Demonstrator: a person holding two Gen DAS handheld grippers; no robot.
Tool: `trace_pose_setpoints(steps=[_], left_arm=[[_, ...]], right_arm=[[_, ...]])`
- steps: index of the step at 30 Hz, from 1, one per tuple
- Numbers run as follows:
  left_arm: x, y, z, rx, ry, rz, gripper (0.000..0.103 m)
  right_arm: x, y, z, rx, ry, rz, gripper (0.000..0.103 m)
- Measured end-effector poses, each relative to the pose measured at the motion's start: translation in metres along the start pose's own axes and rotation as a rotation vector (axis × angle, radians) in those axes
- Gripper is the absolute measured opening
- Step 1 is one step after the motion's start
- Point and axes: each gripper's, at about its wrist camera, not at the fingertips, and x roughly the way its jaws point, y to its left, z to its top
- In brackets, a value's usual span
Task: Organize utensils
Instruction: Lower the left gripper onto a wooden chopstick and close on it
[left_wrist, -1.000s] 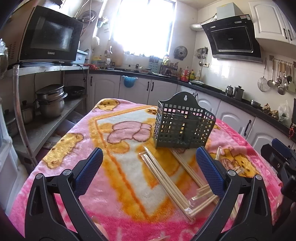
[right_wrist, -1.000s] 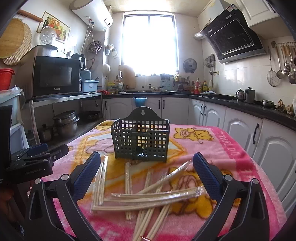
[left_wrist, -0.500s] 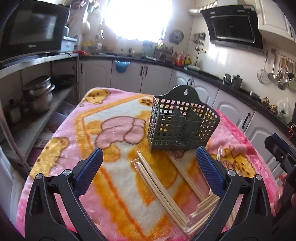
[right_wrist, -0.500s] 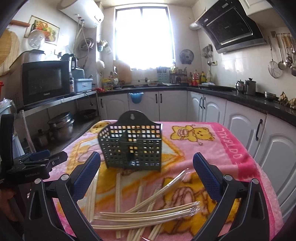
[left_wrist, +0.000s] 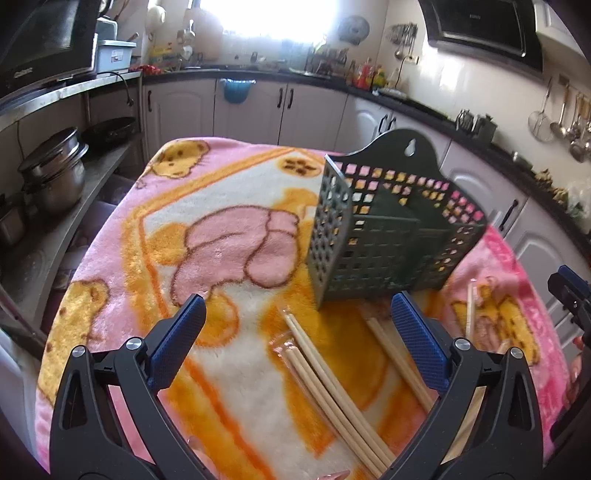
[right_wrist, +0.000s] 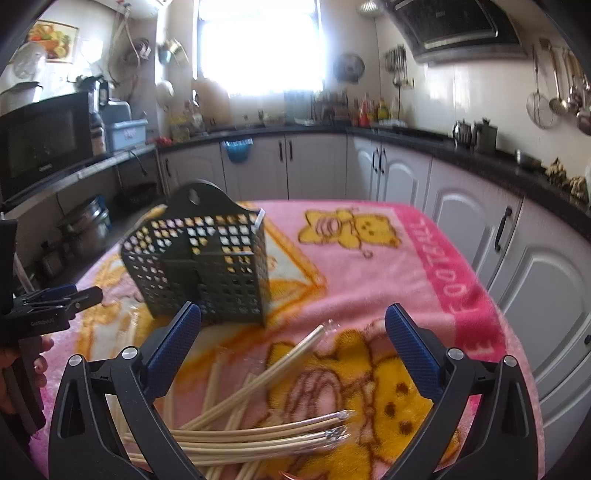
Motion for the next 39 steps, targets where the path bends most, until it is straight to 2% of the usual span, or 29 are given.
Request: trace_pose_setpoints(steps=[6, 11, 18, 22, 23, 25, 27, 33, 37, 39], left_arm=[[0.034, 0.008, 0.0, 0.008, 0.089, -0.017, 0.093], [0.054, 0.017, -0.004, -0.006, 0.158, -0.036, 0.083], [0.07, 0.02, -0.002, -0.028, 0.201, -0.093, 0.063], [0.08, 0.023, -0.001, -0.075, 0.229, -0.149, 0.05], [0.081, 0.022, -0.001, -0.079, 0.231, -0.155, 0.048], [0.084, 0.022, -0.001, -0.085, 0.238, -0.158, 0.037], [0.087, 0.022, -0.002, -0.088, 0.245, -0.169, 0.032], [0.089, 0.021, -0.005, -0.082, 0.243, -0.187, 0.02], [0.088, 0.016, -0.009, -0.063, 0.251, -0.187, 0.009], [0.086, 0.016, -0.011, -0.059, 0.248, -0.182, 0.006]], right_arm=[[0.042, -0.015, -0.001, 0.047, 0.123, 0.022, 0.096], [0.07, -0.02, -0.003, 0.059, 0.213, 0.035, 0.084], [0.096, -0.029, -0.006, 0.09, 0.292, 0.053, 0.078], [0.11, -0.034, -0.008, 0.127, 0.332, 0.08, 0.072], [0.112, -0.035, -0.008, 0.136, 0.341, 0.081, 0.07], [0.119, -0.039, -0.009, 0.165, 0.362, 0.086, 0.067], [0.124, -0.042, -0.009, 0.181, 0.378, 0.086, 0.063], [0.139, -0.048, -0.013, 0.223, 0.418, 0.087, 0.047], [0.137, -0.052, -0.014, 0.216, 0.408, 0.076, 0.023], [0.134, -0.056, -0.014, 0.233, 0.398, 0.092, 0.018]])
